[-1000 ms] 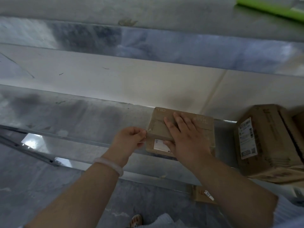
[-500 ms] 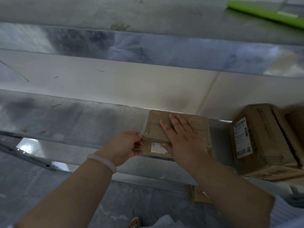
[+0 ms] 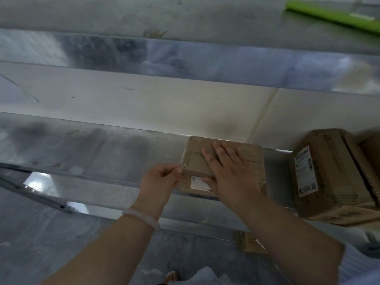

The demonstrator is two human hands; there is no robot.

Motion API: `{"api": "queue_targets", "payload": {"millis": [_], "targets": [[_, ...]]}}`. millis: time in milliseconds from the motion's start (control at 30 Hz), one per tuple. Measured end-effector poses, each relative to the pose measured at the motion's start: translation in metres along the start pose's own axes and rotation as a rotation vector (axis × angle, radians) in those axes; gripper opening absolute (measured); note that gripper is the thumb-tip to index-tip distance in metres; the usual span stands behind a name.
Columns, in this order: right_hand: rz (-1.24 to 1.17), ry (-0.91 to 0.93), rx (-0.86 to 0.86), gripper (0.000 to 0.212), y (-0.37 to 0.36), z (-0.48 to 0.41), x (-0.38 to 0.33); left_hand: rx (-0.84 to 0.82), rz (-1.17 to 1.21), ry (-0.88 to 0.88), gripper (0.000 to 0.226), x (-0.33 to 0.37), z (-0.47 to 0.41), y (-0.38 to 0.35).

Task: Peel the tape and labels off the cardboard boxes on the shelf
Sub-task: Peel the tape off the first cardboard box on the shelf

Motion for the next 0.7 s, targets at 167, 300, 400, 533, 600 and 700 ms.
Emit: {"api": "queue_targets", "payload": {"millis": [167, 300, 400, 533, 600, 700], "targets": [[0.010, -0.007, -0.011, 0.071, 0.000, 0.001, 0.000, -0.115, -0.067, 0.118, 0.027, 0.001, 0.002, -0.011], [0.012, -0.011, 0.027, 0.069, 0.002, 0.000, 0.001, -0.194, -0.087, 0.213, 0.026, -0.001, 0.002, -0.019], [0.003, -0.013, 0.017, 0.069, 0.002, 0.001, 0.002, -0.267, -0.005, 0.332, 0.027, -0.005, 0.006, -0.024], [0.002, -0.014, 0.004, 0.069, 0.001, 0.000, 0.001, -0.358, 0.072, 0.419, 0.027, -0.002, 0.012, -0.028], [-0.002, -0.009, 0.001, 0.071, 0.001, 0.001, 0.000, -0.380, 0.122, 0.466, 0.028, -0.002, 0.015, -0.029], [-0.018, 0.004, -0.019, 0.072, -0.001, 0.001, 0.000, -0.401, 0.191, 0.503, 0.019, -0.003, 0.018, -0.028]]}}
Point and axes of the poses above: each hand's wrist, its own z-axis away from the middle knuckle, its own y-axis out of the back of the hand, x = y × z, the point moved 9 cm from there along -z, towards the middle knuckle, and after that the axes turned 15 degrees about x, right-handed, at the moved point
